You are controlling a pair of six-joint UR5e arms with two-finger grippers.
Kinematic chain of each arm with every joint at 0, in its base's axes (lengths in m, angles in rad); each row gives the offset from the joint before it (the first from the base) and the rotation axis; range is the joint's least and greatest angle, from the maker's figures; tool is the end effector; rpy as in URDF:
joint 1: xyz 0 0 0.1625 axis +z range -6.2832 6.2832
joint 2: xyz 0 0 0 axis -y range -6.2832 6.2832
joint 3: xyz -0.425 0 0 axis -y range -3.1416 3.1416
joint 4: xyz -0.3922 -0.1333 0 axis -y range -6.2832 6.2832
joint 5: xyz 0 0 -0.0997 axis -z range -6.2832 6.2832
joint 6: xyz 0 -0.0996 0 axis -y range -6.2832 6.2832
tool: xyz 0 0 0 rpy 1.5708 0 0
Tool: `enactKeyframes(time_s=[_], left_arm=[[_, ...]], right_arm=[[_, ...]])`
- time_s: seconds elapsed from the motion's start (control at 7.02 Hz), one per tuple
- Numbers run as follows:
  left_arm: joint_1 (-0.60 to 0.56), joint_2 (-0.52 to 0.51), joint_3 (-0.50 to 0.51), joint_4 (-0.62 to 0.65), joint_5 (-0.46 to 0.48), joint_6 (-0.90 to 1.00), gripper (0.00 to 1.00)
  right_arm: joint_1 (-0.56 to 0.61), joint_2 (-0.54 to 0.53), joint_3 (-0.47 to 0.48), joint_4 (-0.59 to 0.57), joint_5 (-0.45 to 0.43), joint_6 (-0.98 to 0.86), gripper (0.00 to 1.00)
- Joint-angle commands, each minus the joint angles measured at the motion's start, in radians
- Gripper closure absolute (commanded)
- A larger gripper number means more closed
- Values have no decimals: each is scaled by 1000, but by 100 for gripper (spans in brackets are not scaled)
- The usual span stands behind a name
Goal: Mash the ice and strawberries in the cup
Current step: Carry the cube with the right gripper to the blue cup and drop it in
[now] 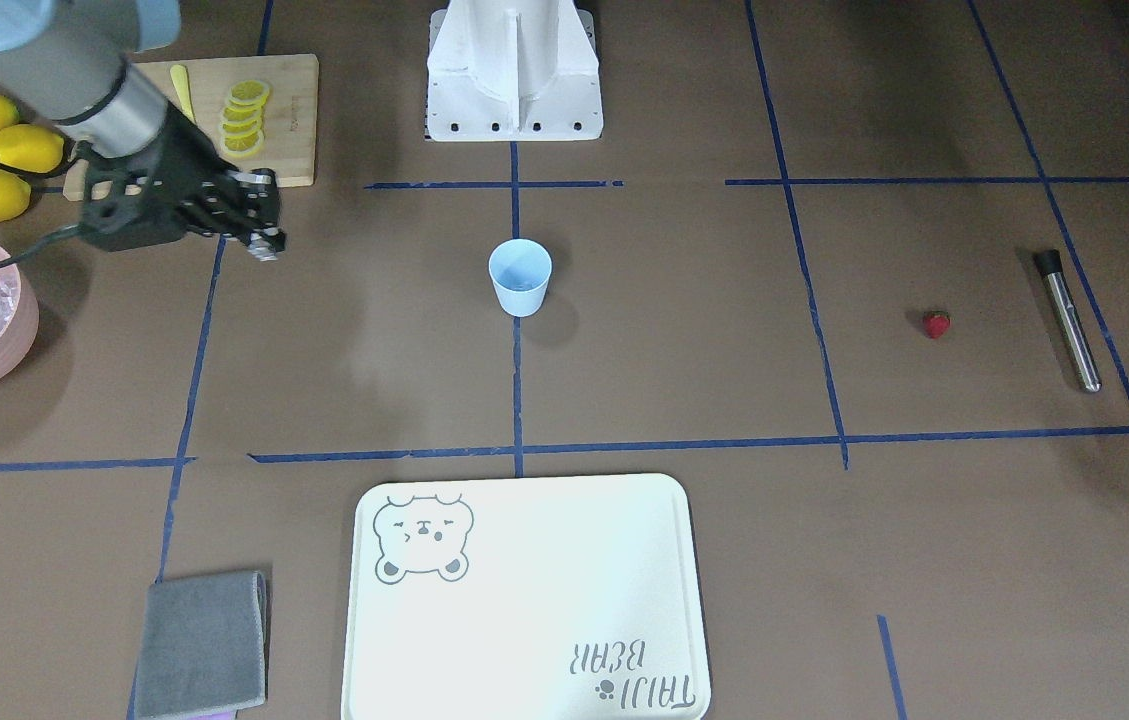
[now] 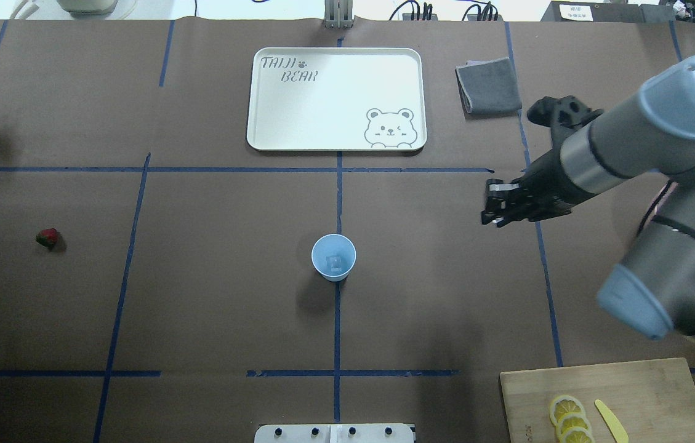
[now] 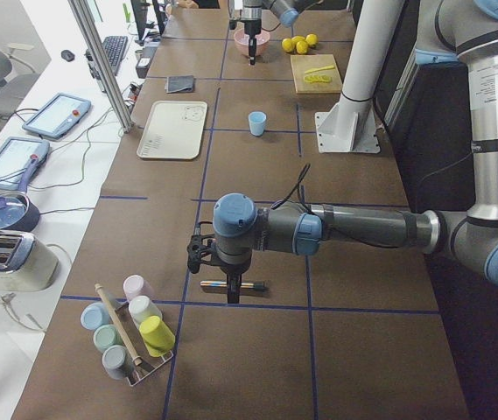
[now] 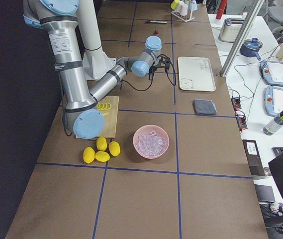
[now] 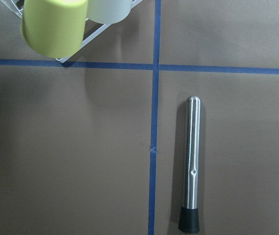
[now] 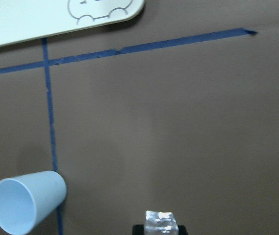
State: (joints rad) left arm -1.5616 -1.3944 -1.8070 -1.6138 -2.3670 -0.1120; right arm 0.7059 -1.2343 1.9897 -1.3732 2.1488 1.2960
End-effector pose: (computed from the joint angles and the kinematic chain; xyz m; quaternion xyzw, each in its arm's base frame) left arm -0.0582 -0.4238 0.6165 0.0238 0.3893 -0.0274 0.9204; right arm -0.3686 -0.4179 0.2618 -0.0164 -0.5071 0.0545 0.8600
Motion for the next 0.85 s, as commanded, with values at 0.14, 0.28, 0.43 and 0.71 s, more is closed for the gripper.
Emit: enactKeyframes(time_s=[0.14,0.28,0.43,0.71], left_arm=[[0,0,0,0,-1,0,0],[0,2,0,-6,-1,0,0],[0,3,0,-12,-1,0,0],[0,5,0,-12,-1,0,0]], right_arm=[[-212,254,-168,-1,-246,256,96],[-235,260,-175,2,-263,282,94],[-258,269,-183,6,-305,284,94],[-270,317,-235,9,-320,286,92]])
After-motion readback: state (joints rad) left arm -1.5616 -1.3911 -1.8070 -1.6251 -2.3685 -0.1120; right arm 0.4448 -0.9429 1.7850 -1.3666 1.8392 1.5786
